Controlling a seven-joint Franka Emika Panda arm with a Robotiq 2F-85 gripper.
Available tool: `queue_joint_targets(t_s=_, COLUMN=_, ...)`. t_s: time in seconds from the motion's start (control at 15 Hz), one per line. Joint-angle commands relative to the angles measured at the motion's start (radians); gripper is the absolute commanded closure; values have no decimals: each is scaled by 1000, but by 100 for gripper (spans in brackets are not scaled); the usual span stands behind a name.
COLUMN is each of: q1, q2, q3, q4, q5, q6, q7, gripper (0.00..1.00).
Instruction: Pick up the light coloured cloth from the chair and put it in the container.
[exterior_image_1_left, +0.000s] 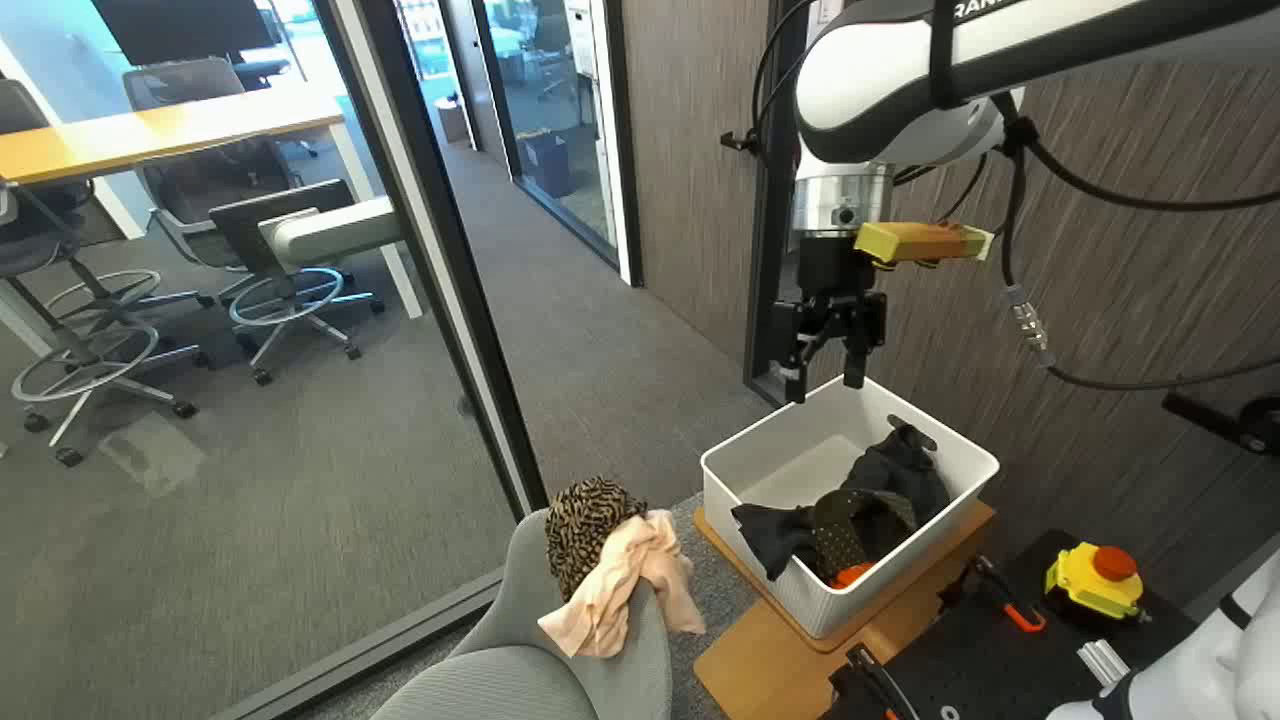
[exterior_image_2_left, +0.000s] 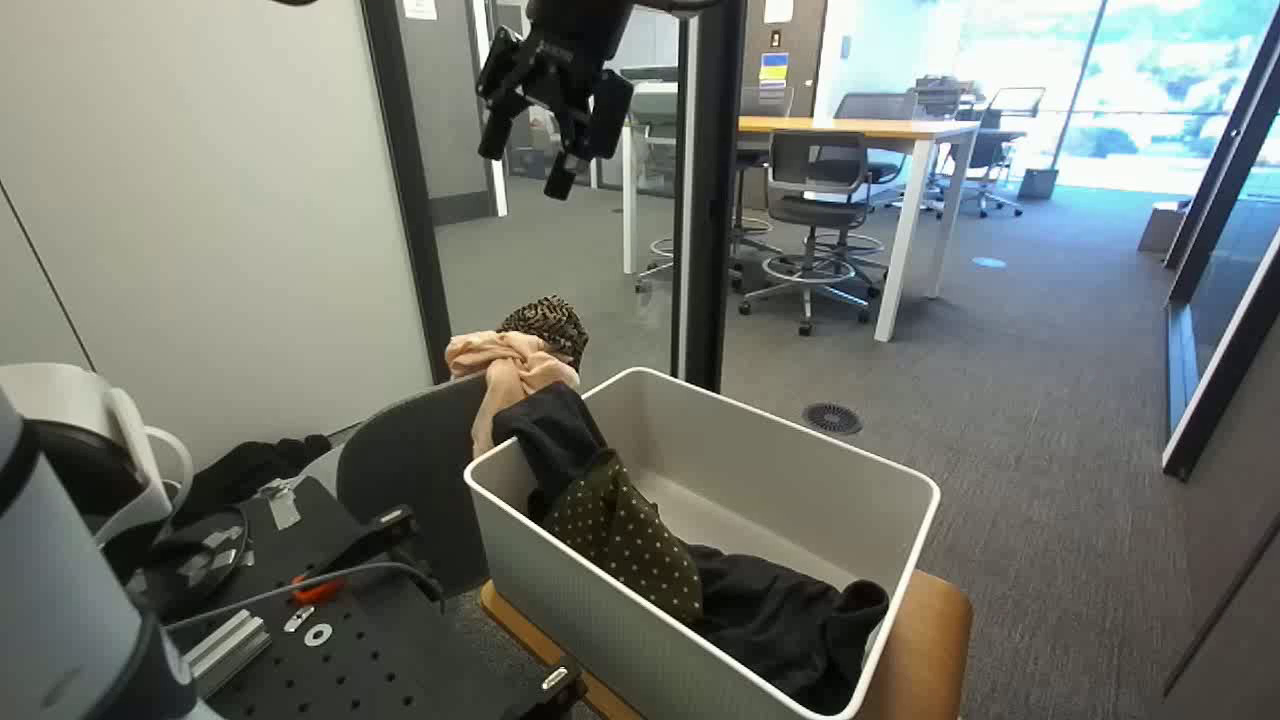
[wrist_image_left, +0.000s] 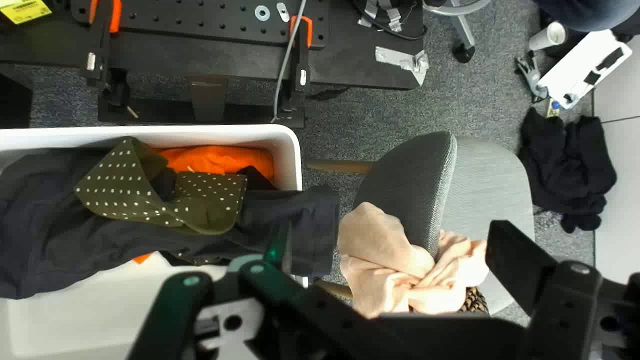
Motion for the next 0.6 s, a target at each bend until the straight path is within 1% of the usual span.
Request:
queue_joint_targets(t_s=0.0, q1=-21, q2=0, q3=19, q4=4, q5=4, q6=-2, q7=-4, gripper=0)
queue_joint_targets(t_s=0.33, q1=-21, q2=3, q3=21, q4=10, q5=4, q6=3, q7=-1, gripper=0)
queue_joint_targets(t_s=0.53, q1=-14, q2=48, q3=54, q4=30, q5=-41, q6=4, q7=39, gripper=0)
